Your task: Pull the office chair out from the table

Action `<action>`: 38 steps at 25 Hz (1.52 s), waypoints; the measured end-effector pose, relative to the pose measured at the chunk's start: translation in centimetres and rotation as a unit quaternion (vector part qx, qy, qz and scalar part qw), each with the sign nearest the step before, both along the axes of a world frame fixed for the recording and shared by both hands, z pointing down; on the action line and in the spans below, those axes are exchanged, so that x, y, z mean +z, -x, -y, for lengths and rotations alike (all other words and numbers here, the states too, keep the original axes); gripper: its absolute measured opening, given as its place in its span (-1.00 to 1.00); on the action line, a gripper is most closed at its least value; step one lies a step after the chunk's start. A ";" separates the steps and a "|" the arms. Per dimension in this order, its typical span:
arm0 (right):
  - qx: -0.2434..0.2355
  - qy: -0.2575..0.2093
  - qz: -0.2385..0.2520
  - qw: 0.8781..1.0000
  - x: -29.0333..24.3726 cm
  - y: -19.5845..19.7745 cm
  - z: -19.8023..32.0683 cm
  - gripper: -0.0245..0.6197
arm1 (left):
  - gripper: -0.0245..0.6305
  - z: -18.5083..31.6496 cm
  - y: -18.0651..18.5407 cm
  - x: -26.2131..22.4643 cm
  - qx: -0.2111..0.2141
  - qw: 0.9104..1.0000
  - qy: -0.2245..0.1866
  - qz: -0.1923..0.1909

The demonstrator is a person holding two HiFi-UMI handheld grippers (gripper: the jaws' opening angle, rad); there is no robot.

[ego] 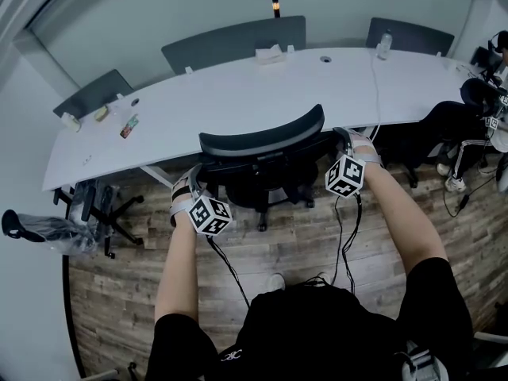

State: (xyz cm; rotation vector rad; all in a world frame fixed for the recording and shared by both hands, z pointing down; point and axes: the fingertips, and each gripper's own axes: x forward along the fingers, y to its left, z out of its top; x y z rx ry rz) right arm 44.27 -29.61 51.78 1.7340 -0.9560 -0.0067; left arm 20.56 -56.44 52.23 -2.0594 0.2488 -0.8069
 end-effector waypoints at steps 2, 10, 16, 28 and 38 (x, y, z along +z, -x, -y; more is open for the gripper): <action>0.005 0.000 0.000 1.000 0.1 0.4 -0.1 -0.20 | -0.24 0.0 0.4 0.1 -0.005 1.000 -0.003 0.003; 0.009 0.014 0.009 1.000 0.0 1.1 -0.6 -0.23 | -0.26 -0.3 0.8 0.1 -0.021 1.000 -0.003 0.023; -0.007 0.010 0.019 1.000 -0.1 2.2 -1.6 -0.22 | -0.26 -1.5 2.2 0.1 -0.023 0.999 0.008 0.024; -0.057 -0.033 0.081 0.995 -0.3 6.1 -5.8 -0.19 | -0.26 -7.0 6.8 0.2 -0.057 0.998 0.024 0.020; -0.057 -0.053 0.074 0.994 0.0 10.3 -7.8 -0.18 | -0.26 -9.4 11.2 0.5 -0.042 0.998 0.035 0.016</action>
